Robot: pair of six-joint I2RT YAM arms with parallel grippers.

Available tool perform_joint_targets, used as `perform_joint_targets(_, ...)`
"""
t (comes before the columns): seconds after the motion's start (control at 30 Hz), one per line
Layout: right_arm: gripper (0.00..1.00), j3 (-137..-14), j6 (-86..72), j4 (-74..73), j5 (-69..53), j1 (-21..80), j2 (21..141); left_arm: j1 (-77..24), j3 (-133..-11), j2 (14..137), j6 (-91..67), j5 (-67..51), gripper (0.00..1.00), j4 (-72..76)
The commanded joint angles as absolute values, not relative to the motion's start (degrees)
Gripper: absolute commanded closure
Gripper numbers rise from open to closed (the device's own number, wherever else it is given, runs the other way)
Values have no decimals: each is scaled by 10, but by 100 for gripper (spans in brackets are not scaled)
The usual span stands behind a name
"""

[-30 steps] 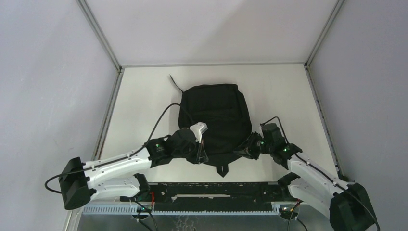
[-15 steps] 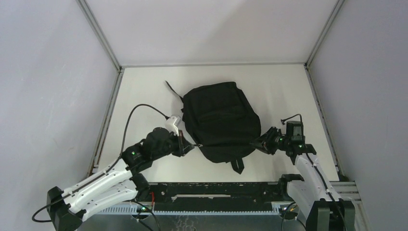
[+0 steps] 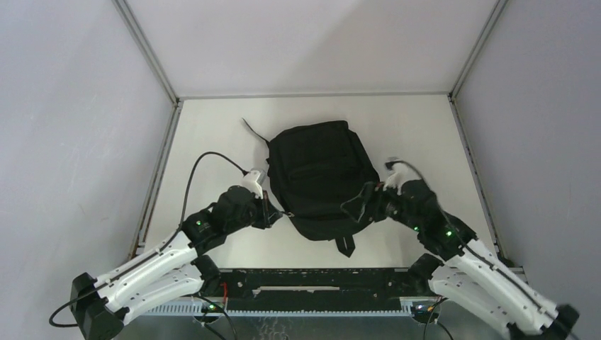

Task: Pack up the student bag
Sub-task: Zip the student bag at the center of the board.

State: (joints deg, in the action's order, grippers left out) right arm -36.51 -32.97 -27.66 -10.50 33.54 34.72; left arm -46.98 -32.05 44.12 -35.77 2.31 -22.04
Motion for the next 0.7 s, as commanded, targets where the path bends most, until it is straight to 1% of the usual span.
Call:
perform_joint_targets(0.0,8,-358,-170,-179,125,524,383,-454,-309,420,-355,5,100,-164)
perform_joint_targets(0.1,3,-358,-48,-128,231,650,433,-446,-299,422,-358,-6,100,-153)
perform_joint_targets(0.13,2,-358,-14,-109,273,685,453,-445,-296,423,-359,-11,100,-149)
perform_joint_targets(0.2,0,-358,51,-67,311,733,501,-442,-295,426,-361,-18,100,-140)
perform_joint_targets(0.4,1,-370,147,33,355,791,653,-432,-298,441,-358,-35,100,-130)
perform_joint_targets(0.47,3,-370,150,61,360,792,699,-427,-300,442,-357,-38,100,-130)
perform_joint_targets(0.5,6,-370,150,72,370,792,716,-426,-300,441,-357,-39,100,-130)
perform_joint_targets(0.53,13,-370,154,82,386,793,733,-423,-299,441,-357,-41,100,-130)
perform_joint_targets(0.57,24,-370,159,87,402,794,745,-419,-299,440,-357,-43,100,-132)
perform_joint_targets(0.67,85,-369,157,84,440,796,763,-404,-298,436,-358,-47,100,-138)
